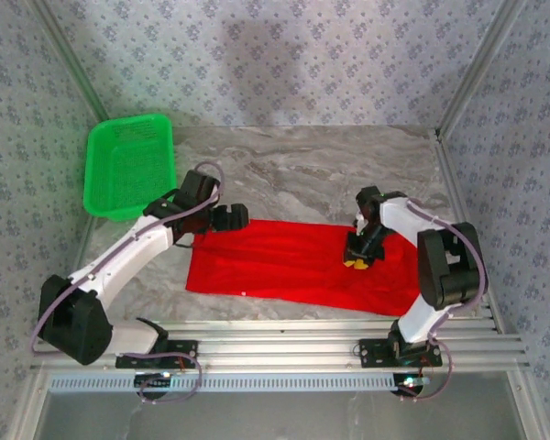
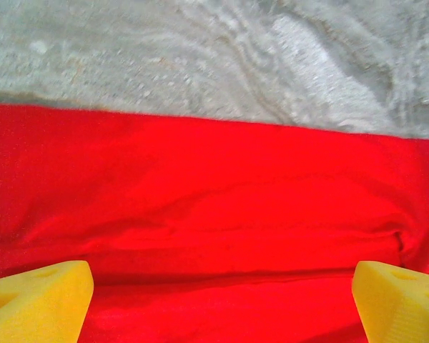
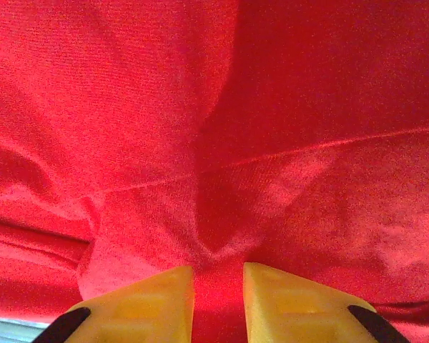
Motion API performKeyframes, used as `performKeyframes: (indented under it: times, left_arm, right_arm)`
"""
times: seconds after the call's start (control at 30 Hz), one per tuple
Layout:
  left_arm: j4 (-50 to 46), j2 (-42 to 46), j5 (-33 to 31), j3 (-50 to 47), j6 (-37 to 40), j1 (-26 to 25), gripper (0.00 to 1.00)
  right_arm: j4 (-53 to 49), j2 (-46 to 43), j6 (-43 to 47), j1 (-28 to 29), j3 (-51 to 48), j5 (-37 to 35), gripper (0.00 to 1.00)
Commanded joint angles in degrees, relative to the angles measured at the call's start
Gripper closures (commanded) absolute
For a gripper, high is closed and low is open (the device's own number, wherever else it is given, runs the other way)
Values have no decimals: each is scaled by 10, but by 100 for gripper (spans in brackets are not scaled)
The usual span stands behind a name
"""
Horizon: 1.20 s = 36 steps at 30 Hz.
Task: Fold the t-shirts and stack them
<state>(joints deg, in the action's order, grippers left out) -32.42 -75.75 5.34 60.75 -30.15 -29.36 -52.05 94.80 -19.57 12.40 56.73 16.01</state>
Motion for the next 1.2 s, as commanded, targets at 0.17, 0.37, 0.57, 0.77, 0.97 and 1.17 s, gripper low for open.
performKeyframes:
  times: [0.17, 0.37, 0.57, 0.77, 0.97, 1.17]
  left_arm:
    - [16, 14, 2, 42, 26, -8, 6]
    - [29, -17, 7, 43, 29, -7, 6]
    - [37, -47, 7, 43, 31, -7, 7]
    - [38, -55, 5, 43, 37, -7, 7]
    - [63, -58, 29, 43, 42, -8, 7]
    - [90, -47, 46, 39, 73, -29, 6]
  right_arm:
    - [-53, -101, 0, 2, -52, -28, 73]
    - [-93, -118, -33, 26, -52, -34, 72]
    - [-118, -110, -50, 41, -59, -31, 72]
    - [-171, -132, -81, 74, -22, -76, 69]
    - [-132, -93, -101, 60, 45, -69, 63]
    - [-74, 23, -38, 50, 71, -48, 79]
